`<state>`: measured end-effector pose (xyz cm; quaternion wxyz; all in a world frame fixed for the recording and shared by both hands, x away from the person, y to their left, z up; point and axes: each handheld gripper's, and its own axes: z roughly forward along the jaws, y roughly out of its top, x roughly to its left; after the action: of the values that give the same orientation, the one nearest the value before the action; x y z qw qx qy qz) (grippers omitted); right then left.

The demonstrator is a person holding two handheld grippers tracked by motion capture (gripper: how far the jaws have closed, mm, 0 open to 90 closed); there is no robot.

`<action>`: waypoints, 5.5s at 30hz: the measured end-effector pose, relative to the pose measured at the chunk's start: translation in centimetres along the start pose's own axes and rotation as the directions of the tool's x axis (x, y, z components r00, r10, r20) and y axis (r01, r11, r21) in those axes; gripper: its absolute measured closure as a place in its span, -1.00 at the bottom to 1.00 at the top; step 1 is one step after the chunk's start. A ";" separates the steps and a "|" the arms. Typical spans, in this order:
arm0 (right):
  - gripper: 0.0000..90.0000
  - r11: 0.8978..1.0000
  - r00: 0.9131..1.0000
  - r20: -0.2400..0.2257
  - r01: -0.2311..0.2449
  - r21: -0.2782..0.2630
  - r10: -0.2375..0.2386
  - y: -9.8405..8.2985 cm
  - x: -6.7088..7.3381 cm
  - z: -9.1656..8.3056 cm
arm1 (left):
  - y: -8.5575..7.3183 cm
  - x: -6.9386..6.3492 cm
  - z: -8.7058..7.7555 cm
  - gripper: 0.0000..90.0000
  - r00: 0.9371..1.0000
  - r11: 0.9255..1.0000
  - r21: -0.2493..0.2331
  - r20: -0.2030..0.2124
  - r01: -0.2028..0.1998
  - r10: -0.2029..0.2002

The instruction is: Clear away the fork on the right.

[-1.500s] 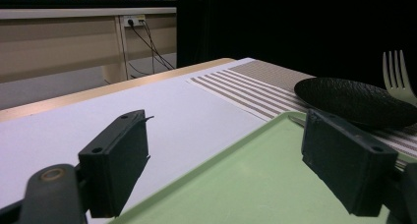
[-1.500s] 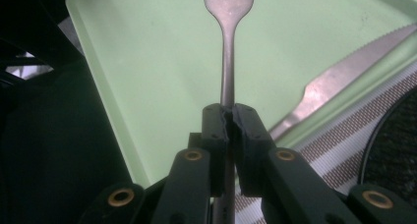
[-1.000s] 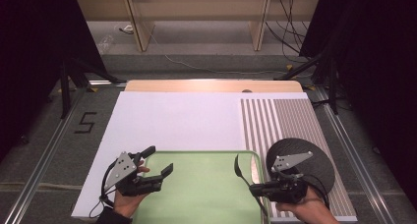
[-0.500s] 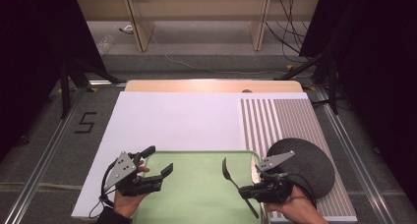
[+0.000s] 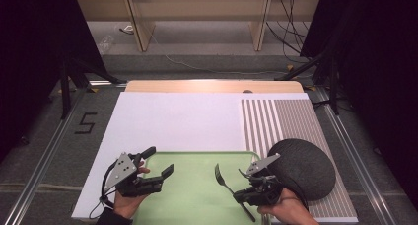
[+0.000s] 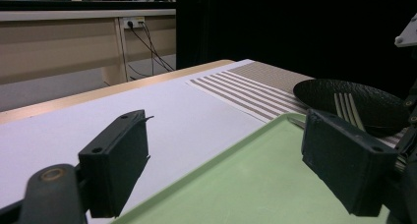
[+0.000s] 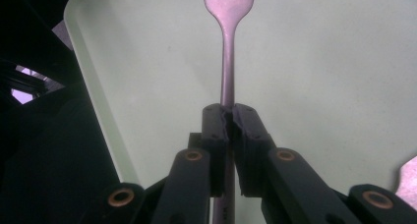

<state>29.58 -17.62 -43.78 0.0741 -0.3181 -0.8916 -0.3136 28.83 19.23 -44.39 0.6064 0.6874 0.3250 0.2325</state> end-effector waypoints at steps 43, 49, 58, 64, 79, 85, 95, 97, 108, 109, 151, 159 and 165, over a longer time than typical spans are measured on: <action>0.87 0.963 0.994 0.081 0.044 0.265 -0.068 0.7 0.3 3.6 | 0.0 0.0 0.0 -0.61 1.000 1.000 -0.001 0.000 0.001 -0.001; 0.86 0.960 0.993 0.085 0.050 0.275 -0.076 0.7 0.4 3.9 | 0.0 0.0 0.0 -0.61 1.000 1.000 -0.002 0.001 0.000 0.000; 0.42 0.960 0.990 0.113 0.051 0.274 -0.085 0.8 0.7 3.8 | 0.0 0.0 0.0 -0.61 1.000 1.000 -0.002 0.000 0.001 -0.001; -0.11 0.985 0.984 0.106 0.129 0.117 -0.142 1.4 1.5 3.3 | 0.0 0.0 0.0 -0.61 1.000 1.000 -0.001 0.002 0.001 -0.001; 0.79 0.954 0.950 0.121 0.276 0.118 -0.289 1.1 3.1 5.0 | 0.0 0.0 0.0 -0.61 1.000 1.000 -0.001 0.000 0.002 -0.002; 1.00 0.938 0.937 0.123 0.304 0.170 -0.326 0.9 3.4 5.7 | 0.0 0.0 0.0 -0.61 1.000 1.000 -0.001 0.001 0.000 0.000; 1.00 0.924 0.921 0.161 0.320 0.209 -0.355 0.8 3.4 5.9 | 0.0 0.0 0.0 -0.61 1.000 1.000 -0.002 0.001 0.003 -0.003; 1.00 0.927 0.923 0.165 0.313 0.208 -0.349 0.8 3.3 5.9 | 0.0 0.0 0.0 -0.61 1.000 1.000 -0.002 0.001 0.004 -0.004; 1.00 0.926 0.913 0.201 0.311 0.215 -0.354 0.7 2.9 5.6 | 0.0 0.0 0.0 -0.61 1.000 1.000 -0.001 0.002 0.002 -0.002; 1.00 0.924 0.910 0.207 0.315 0.217 -0.359 0.7 2.8 5.6 | 0.0 0.0 0.0 -0.61 1.000 1.000 0.000 0.002 0.001 -0.001; 1.00 0.955 0.920 0.309 0.167 0.246 -0.241 -0.1 -0.2 3.2 | 0.1 0.0 -0.1 -0.61 1.000 1.000 -0.005 0.003 -0.001 0.002; 1.00 0.958 0.924 0.311 0.150 0.243 -0.223 -0.3 -0.5 2.9 | 0.1 0.0 -0.1 -0.61 1.000 1.000 -0.007 0.004 0.000 0.000; 1.00 0.959 0.926 0.314 0.136 0.247 -0.212 -0.4 -0.6 2.7 | 0.1 0.0 -0.1 -0.61 1.000 1.000 -0.007 0.003 0.000 0.000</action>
<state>29.99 -16.59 -46.35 -0.0729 -0.2759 -0.9452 -0.1587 28.76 19.32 -44.31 0.6092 0.6858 0.3233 0.2326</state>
